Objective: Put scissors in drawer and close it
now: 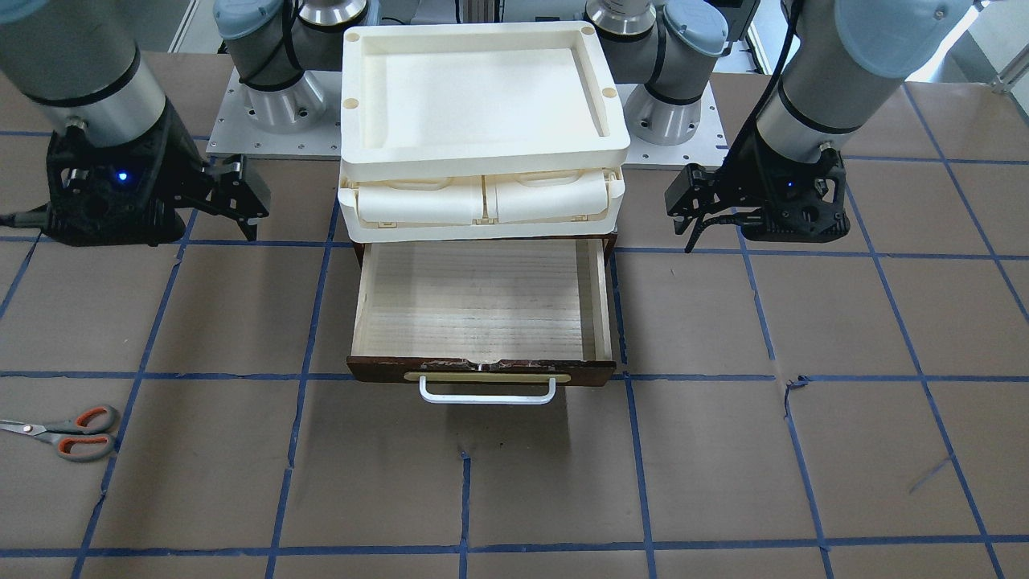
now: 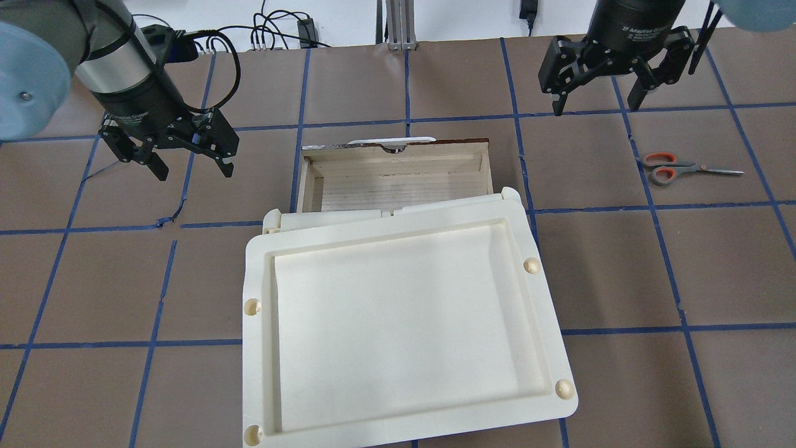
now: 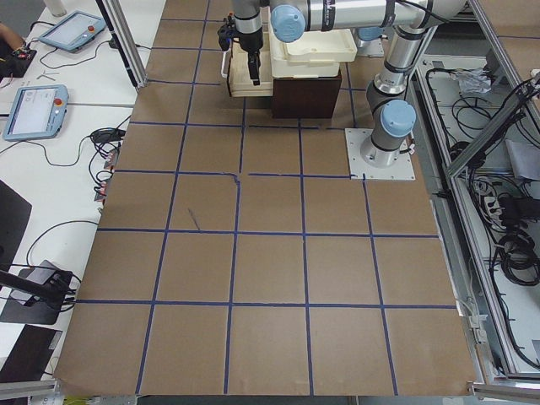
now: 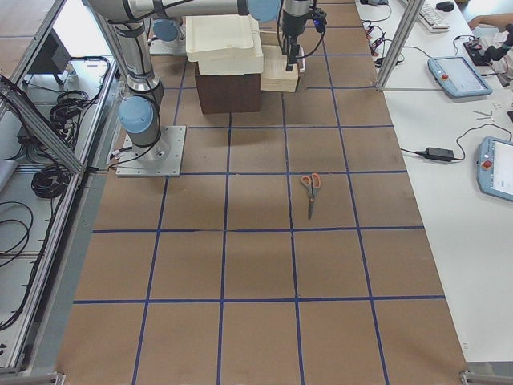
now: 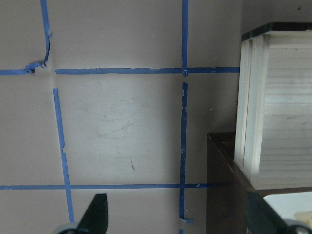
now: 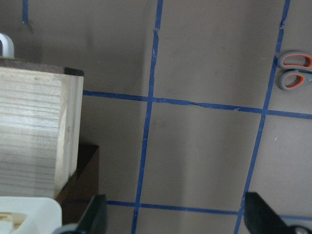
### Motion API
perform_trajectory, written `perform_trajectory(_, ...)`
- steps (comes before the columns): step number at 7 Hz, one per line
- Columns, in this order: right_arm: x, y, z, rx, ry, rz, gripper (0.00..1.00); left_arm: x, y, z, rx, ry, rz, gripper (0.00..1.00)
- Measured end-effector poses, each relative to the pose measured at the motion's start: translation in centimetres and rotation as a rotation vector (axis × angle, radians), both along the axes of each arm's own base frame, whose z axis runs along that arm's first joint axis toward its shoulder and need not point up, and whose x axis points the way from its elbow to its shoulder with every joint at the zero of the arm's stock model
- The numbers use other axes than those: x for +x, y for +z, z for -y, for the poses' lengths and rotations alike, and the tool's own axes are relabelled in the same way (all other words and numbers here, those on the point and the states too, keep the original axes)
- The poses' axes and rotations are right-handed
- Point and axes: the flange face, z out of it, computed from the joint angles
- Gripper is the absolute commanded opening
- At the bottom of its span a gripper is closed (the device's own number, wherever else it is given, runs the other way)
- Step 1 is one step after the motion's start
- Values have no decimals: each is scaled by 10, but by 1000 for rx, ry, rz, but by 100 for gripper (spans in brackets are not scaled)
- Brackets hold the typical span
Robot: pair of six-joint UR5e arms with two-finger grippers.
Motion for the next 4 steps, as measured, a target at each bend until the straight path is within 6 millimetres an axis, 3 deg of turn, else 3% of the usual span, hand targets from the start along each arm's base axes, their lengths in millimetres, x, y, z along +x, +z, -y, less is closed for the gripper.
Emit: perform_trajectory(4, -139, -99, 56, 30, 598, 58, 100, 0, 1, 0, -1, 0, 0, 100)
